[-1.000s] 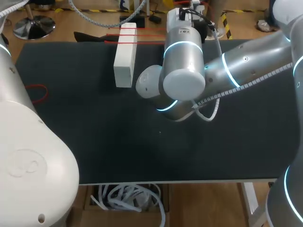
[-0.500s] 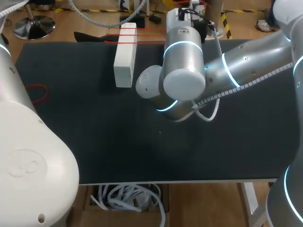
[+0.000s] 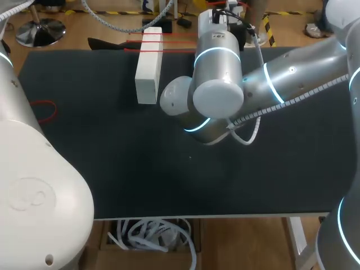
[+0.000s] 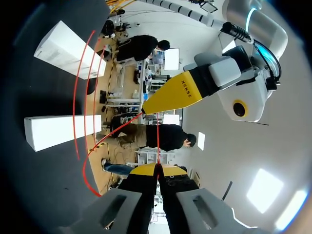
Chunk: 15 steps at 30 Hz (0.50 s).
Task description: Grab the tape and strap the tape.
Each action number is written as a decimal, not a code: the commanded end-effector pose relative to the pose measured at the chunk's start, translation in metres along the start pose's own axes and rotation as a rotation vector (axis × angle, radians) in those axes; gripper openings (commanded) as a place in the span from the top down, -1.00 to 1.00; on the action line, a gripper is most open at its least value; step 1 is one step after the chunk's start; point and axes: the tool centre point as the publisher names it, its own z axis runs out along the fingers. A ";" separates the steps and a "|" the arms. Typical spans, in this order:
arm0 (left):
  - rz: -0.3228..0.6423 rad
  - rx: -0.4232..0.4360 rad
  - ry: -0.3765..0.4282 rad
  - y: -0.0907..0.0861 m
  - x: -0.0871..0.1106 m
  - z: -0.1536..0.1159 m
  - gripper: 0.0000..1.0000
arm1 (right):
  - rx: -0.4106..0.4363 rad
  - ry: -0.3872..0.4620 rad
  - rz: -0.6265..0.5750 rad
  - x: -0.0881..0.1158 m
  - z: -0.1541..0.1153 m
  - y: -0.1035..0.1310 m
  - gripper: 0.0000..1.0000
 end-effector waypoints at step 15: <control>-0.001 -0.004 0.002 -0.001 0.000 -0.001 1.00 | -0.006 0.019 0.000 0.000 -0.001 0.004 1.00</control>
